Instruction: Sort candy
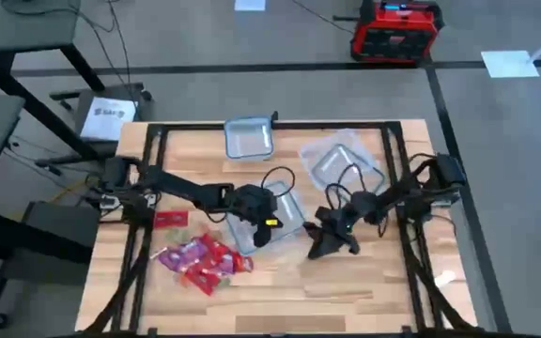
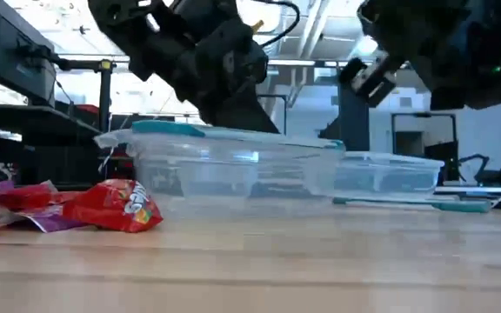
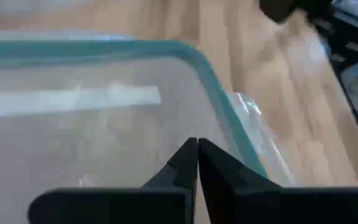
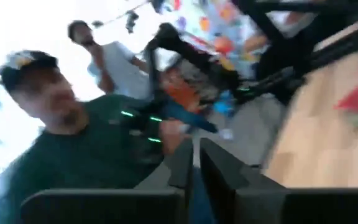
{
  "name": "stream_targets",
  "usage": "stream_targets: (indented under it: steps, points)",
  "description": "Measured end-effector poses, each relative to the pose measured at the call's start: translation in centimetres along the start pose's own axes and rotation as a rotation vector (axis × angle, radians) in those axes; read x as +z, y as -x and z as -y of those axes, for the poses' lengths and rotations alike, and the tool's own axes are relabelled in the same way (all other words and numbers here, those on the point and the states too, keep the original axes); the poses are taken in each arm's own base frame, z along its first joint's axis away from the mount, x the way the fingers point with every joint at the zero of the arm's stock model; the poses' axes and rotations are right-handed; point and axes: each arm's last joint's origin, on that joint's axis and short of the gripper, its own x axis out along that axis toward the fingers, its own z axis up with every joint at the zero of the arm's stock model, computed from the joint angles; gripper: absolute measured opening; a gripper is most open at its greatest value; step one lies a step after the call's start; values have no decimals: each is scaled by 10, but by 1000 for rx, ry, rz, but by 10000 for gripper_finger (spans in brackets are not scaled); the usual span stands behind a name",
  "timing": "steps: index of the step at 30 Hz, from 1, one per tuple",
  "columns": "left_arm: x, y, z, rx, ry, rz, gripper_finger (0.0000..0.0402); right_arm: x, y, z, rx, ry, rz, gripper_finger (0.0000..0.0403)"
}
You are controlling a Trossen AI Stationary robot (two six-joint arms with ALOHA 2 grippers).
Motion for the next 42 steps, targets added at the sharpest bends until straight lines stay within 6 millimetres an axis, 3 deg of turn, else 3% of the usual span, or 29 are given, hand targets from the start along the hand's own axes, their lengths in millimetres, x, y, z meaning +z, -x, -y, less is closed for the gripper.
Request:
stream_targets:
  steps: [3, 10, 13, 18, 21, 25, 33, 42]
  points:
    - [15, 23, 11, 8, 3, -28, 0, 1, -4, 2, -118, 73, -67, 1]
    - [18, 72, 30, 193, -44, -82, 0, -7, -2, -6, -506, 179, -347, 1]
    - [17, 84, 32, 259, -53, -76, 0, -20, 2, -6, -643, 75, -406, 1]
    - [18, 92, 36, 259, -46, -63, 0, -27, 5, 7, -781, -265, -311, 23]
    - [18, 93, 39, 252, -50, -62, 0, -31, 1, 13, -809, -395, -235, 58]
    - [16, 92, 43, 244, -56, -71, 0, -38, -3, 17, -802, -388, -229, 84]
    - [15, 92, 44, 244, -65, -74, 0, -38, -11, 10, -684, -266, -262, 87]
    - [15, 93, 44, 249, -67, -75, 0, -37, -12, 9, -662, -316, -255, 88]
